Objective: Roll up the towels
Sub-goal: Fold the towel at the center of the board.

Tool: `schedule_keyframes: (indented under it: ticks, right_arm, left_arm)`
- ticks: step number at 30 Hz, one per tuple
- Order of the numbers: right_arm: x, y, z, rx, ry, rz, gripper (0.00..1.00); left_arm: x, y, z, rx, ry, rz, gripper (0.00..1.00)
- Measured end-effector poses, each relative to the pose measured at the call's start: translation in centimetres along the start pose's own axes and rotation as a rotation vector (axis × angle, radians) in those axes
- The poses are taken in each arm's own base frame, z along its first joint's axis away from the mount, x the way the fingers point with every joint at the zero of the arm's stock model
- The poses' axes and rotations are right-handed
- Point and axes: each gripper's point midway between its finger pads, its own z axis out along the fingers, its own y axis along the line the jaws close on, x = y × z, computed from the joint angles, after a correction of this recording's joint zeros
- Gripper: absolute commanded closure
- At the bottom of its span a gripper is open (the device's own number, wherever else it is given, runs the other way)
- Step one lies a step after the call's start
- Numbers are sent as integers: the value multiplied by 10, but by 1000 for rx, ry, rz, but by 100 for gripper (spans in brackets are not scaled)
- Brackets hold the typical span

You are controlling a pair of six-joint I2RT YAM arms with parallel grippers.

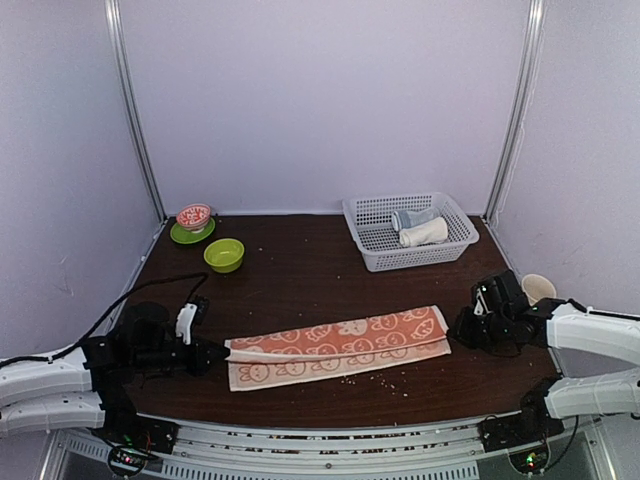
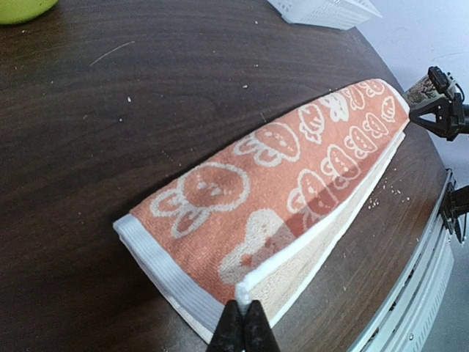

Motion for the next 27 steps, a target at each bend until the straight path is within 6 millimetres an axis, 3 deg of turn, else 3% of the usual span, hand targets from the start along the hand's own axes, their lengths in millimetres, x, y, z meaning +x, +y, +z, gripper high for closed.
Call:
schedule_keyframes:
  ticks: [9, 10, 11, 16, 17, 18, 21, 27]
  right_arm:
    - [18, -16, 8, 33, 53, 3, 100]
    - [19, -18, 9, 36, 59, 4, 100]
    - [20, -18, 9, 36, 64, 3, 93]
    - [27, -16, 11, 25, 97, -20, 41]
    - [27, -15, 10, 21, 99, -23, 35]
    - [26, -14, 8, 17, 98, -27, 31]
    - [16, 1, -4, -9, 80, -50, 29]
    - [-22, 52, -33, -118, -14, -113, 49]
  left_arm:
    - [24, 6, 3, -16, 70, -26, 98]
    - [26, 6, 3, -18, 76, -28, 86]
    - [27, 7, 3, -19, 80, -33, 78]
    - [31, 9, 2, -33, 100, -49, 52]
    - [33, 10, 1, -39, 108, -53, 36]
    - [32, 10, -1, -43, 113, -55, 6]
    - [19, -1, -10, -32, 98, -50, 2]
    - [-48, -44, -35, 39, -19, -27, 2]
